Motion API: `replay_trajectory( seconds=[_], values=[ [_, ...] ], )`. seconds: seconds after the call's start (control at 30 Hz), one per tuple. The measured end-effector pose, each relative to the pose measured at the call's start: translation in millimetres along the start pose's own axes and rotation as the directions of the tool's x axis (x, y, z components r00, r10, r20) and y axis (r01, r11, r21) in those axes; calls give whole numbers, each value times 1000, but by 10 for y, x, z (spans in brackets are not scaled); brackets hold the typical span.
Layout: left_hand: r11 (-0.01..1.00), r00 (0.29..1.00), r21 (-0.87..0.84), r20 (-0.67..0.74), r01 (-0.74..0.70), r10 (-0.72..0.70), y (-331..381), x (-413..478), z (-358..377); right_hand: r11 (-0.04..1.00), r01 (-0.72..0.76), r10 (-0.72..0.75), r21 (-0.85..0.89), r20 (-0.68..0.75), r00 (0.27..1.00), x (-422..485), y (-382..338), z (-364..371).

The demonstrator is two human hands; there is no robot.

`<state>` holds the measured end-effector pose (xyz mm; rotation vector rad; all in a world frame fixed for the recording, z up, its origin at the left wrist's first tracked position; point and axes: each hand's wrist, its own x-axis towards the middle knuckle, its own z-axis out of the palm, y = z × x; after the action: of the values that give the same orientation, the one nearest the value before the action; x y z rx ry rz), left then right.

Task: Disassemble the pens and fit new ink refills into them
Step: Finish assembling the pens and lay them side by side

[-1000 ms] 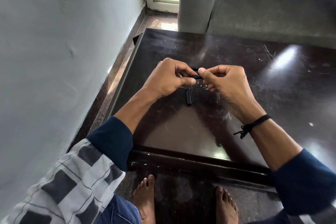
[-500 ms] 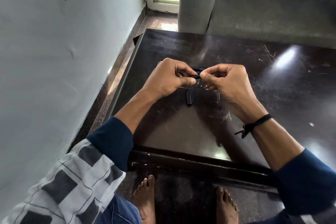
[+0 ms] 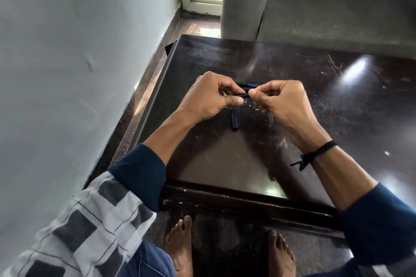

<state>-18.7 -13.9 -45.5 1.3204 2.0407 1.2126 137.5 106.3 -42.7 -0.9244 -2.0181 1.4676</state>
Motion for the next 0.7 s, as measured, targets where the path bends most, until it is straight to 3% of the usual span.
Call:
replay_trajectory(
  seconds=[0.17,0.33,0.57,0.7],
  values=[
    [1000,1000,1,-8,-8,8,5,1,-10,999,-46,46,-8,-15,999,-3,7,29],
    [1000,1000,-15,-13,-12,12,0,7,-36,996,2,-6,87,41,999,11,-14,-27],
    [1000,1000,2,-12,-1,1,5,1,-16,999,-42,42,11,0,999,9,41,26],
    [1000,1000,9,-22,11,-11,16,6,-51,995,-7,3,97,38,999,17,-6,-31]
  ],
)
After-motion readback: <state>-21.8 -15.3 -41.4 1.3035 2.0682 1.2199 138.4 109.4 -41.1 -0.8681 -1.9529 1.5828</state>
